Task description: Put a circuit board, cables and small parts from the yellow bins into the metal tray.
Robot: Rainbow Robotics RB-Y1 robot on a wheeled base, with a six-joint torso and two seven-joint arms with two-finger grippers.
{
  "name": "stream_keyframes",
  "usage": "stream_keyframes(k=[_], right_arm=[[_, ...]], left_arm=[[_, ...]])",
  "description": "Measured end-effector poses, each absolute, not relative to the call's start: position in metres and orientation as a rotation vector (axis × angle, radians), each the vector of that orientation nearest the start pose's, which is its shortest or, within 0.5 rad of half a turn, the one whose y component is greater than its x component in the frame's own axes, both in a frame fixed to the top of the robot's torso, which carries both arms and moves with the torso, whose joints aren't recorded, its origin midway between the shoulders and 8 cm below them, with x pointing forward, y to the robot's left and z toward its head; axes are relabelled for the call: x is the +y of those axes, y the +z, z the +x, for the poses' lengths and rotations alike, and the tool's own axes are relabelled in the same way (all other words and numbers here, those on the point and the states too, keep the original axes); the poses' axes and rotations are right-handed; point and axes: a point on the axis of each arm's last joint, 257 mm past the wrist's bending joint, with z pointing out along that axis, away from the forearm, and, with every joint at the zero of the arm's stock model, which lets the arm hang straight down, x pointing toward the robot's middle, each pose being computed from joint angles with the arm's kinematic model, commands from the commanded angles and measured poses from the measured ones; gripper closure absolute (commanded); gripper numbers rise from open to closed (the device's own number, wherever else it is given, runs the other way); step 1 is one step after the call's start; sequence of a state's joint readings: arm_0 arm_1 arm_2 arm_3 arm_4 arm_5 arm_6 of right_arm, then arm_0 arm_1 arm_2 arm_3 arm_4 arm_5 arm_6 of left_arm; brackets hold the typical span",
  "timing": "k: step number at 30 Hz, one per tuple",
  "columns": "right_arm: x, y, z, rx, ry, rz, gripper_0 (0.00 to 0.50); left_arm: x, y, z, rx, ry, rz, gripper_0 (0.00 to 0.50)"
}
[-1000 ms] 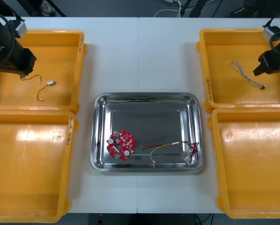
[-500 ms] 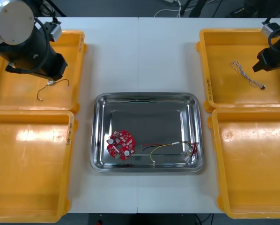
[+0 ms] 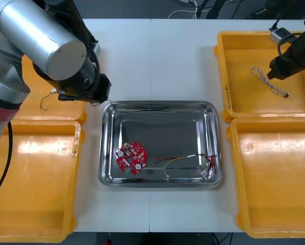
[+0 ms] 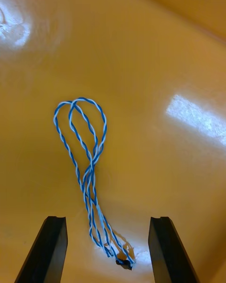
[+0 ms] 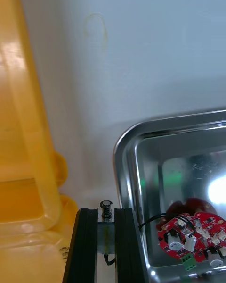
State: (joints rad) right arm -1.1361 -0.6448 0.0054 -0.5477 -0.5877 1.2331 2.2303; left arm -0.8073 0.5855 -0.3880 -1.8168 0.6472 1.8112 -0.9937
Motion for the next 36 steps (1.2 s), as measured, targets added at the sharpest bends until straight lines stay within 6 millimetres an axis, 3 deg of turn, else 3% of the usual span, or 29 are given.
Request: stream_keyframes(k=[8,14,22,30,36], right_arm=[[-0.378,-0.162,0.646,2.471,-0.15,-0.619,0.0],[-0.378,-0.168,0.646,2.468,-0.136,-0.609,0.0],[-0.379,-0.18,0.64,2.477,-0.123,-0.634,0.0],[-0.378,-0.194,0.637,2.477,-0.087,-0.615,0.0],[-0.381,-0.202,0.634,2.483,-0.082,-0.604,0.0]], left_arm=[[0.141,-0.177,0.489,2.636,0.039,0.314,0.5],[0.129,-0.193,0.485,2.644,0.011,0.207,0.5],[0.115,-0.217,0.495,2.625,-0.032,0.167,0.5],[0.112,-0.247,0.503,2.597,0.047,0.209,0.5],[0.102,-0.252,0.502,2.594,0.017,0.227,0.5]])
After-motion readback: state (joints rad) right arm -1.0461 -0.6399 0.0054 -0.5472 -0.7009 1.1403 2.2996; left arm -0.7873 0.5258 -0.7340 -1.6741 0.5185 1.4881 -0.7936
